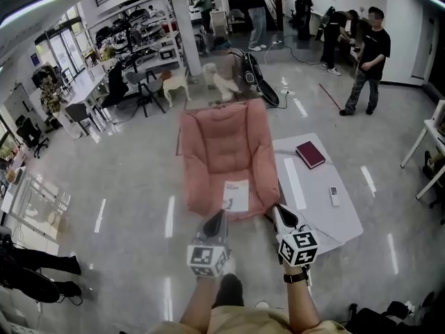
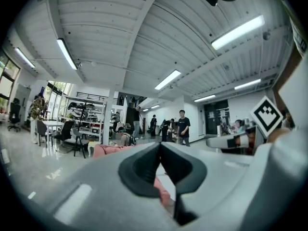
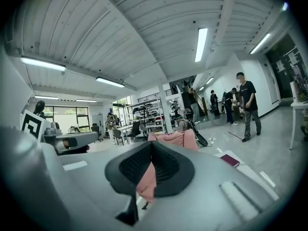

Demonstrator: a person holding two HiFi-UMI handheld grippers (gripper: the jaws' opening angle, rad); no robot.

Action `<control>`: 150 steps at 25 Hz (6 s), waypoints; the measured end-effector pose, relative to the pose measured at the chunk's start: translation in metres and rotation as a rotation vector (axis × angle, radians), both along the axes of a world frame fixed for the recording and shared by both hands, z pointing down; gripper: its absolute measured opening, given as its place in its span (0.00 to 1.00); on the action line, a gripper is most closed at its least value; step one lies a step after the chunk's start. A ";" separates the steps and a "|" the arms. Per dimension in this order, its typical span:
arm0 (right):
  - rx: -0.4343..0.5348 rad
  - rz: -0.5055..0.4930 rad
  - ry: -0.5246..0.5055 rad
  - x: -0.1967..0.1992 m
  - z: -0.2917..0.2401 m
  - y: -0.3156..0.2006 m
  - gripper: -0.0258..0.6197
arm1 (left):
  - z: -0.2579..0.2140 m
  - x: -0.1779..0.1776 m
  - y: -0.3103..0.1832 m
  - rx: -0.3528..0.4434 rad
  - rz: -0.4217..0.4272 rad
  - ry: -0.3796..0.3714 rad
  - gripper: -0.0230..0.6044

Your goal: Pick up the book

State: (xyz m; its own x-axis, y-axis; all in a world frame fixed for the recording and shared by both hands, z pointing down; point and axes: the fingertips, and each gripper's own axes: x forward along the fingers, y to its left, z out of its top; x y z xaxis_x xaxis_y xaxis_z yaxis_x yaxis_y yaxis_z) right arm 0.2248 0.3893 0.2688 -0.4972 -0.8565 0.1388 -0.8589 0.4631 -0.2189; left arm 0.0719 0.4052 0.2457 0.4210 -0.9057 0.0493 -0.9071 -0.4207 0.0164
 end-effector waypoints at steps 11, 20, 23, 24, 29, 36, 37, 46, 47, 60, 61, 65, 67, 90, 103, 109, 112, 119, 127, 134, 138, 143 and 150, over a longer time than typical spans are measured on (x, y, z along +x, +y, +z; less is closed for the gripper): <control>0.016 -0.084 0.097 -0.107 -0.010 -0.157 0.05 | -0.016 -0.079 -0.175 0.020 0.012 0.097 0.04; 0.032 -0.099 0.128 -0.187 -0.027 -0.269 0.05 | -0.020 -0.143 -0.279 0.000 0.068 0.118 0.04; 0.032 -0.112 0.137 -0.212 -0.023 -0.295 0.05 | -0.016 -0.165 -0.303 -0.004 0.071 0.119 0.04; 0.029 -0.116 0.139 -0.220 -0.019 -0.301 0.05 | -0.011 -0.173 -0.310 -0.012 0.069 0.122 0.04; -0.016 -0.156 0.163 -0.259 0.009 -0.317 0.05 | 0.018 -0.204 -0.339 -0.079 0.061 0.164 0.04; -0.114 -0.144 0.178 -0.260 0.058 -0.345 0.05 | 0.074 -0.204 -0.366 -0.167 0.041 0.107 0.04; -0.128 -0.141 0.178 -0.259 0.066 -0.349 0.05 | 0.084 -0.205 -0.369 -0.185 0.038 0.103 0.04; -0.303 -0.085 0.157 -0.211 0.162 -0.383 0.05 | 0.191 -0.187 -0.393 -0.410 0.038 0.079 0.04; -0.326 -0.078 0.145 -0.204 0.176 -0.388 0.05 | 0.206 -0.181 -0.396 -0.439 0.042 0.080 0.04; -0.726 -0.102 0.104 -0.159 0.404 -0.398 0.12 | 0.400 -0.144 -0.422 -0.821 0.038 0.077 0.07; -0.750 -0.107 0.096 -0.159 0.422 -0.399 0.13 | 0.415 -0.141 -0.425 -0.845 0.039 0.086 0.08; -0.855 -0.117 0.044 -0.159 0.493 -0.394 0.17 | 0.471 -0.126 -0.428 -0.929 0.054 0.093 0.16; -0.900 -0.109 0.029 -0.160 0.523 -0.392 0.19 | 0.499 -0.122 -0.425 -0.980 0.062 0.092 0.19; -1.029 -0.050 0.149 -0.146 0.714 -0.412 0.39 | 0.719 -0.119 -0.429 -1.213 0.081 0.024 0.41; -1.065 -0.081 0.154 -0.160 0.731 -0.411 0.50 | 0.747 -0.123 -0.424 -1.270 0.067 0.042 0.50; -1.077 -0.092 0.065 -0.157 0.745 -0.413 0.54 | 0.764 -0.121 -0.423 -1.332 0.084 0.075 0.45; -1.051 -0.058 0.088 -0.156 0.752 -0.416 0.55 | 0.770 -0.117 -0.424 -1.401 0.106 0.111 0.43; -1.131 0.019 -0.103 -0.147 0.736 -0.414 0.24 | 0.758 -0.116 -0.420 -1.451 0.116 0.098 0.21; -1.172 -0.051 -0.263 -0.159 0.705 -0.409 0.13 | 0.721 -0.119 -0.425 -1.370 0.084 0.172 0.11; -1.134 0.032 -0.342 -0.154 0.660 -0.403 0.13 | 0.675 -0.119 -0.422 -1.310 0.041 0.182 0.11; -1.122 0.062 -0.318 -0.151 0.634 -0.397 0.13 | 0.650 -0.118 -0.417 -1.294 0.000 0.173 0.11; -1.122 0.070 -0.337 -0.155 0.599 -0.387 0.13 | 0.614 -0.119 -0.407 -1.279 -0.026 0.211 0.11; -1.057 0.059 -0.344 -0.158 0.540 -0.379 0.13 | 0.562 -0.123 -0.393 -1.228 -0.018 0.273 0.11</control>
